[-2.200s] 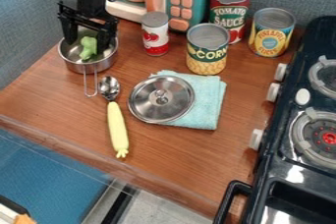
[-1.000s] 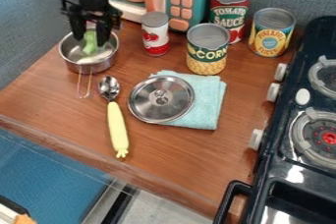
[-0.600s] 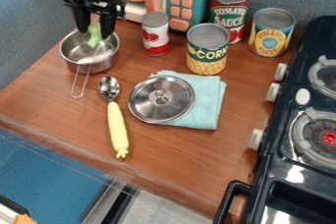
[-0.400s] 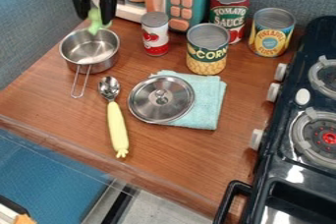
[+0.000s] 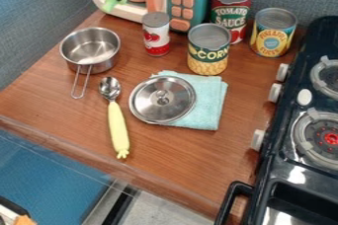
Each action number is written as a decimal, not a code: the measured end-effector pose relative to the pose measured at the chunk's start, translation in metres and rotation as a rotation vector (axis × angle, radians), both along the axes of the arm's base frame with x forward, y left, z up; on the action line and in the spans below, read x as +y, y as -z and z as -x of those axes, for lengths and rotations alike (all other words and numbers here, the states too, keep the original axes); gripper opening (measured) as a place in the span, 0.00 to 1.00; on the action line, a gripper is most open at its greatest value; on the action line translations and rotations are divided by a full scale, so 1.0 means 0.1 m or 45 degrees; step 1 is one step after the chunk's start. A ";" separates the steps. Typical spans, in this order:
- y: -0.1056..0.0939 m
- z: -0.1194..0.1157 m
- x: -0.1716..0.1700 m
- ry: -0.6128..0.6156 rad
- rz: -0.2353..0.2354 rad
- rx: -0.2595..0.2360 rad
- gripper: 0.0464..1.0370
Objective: Took the broccoli from the pot and put it on the counter
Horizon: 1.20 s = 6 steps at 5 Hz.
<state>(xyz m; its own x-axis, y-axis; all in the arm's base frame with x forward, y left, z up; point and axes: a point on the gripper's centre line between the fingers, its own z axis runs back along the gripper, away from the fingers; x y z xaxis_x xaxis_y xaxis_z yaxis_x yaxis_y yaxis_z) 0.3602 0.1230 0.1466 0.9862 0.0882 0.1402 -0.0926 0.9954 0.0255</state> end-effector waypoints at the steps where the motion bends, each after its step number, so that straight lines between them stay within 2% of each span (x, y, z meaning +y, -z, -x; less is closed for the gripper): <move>1: 0.06 0.15 -0.10 0.051 0.004 0.033 0.57; 2: 0.26 0.26 -0.22 0.110 0.000 0.088 0.57; 3: 0.30 0.24 -0.23 0.109 -0.029 0.077 0.57; 5: 0.65 0.13 -0.16 0.081 -0.063 0.139 0.57; 6: 0.74 0.08 -0.13 0.066 -0.077 0.156 0.57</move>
<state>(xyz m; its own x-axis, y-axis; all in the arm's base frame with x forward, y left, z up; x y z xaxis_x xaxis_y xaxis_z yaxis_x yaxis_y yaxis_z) 0.3523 0.1104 0.0730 0.9992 0.0320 0.0220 -0.0339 0.9950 0.0934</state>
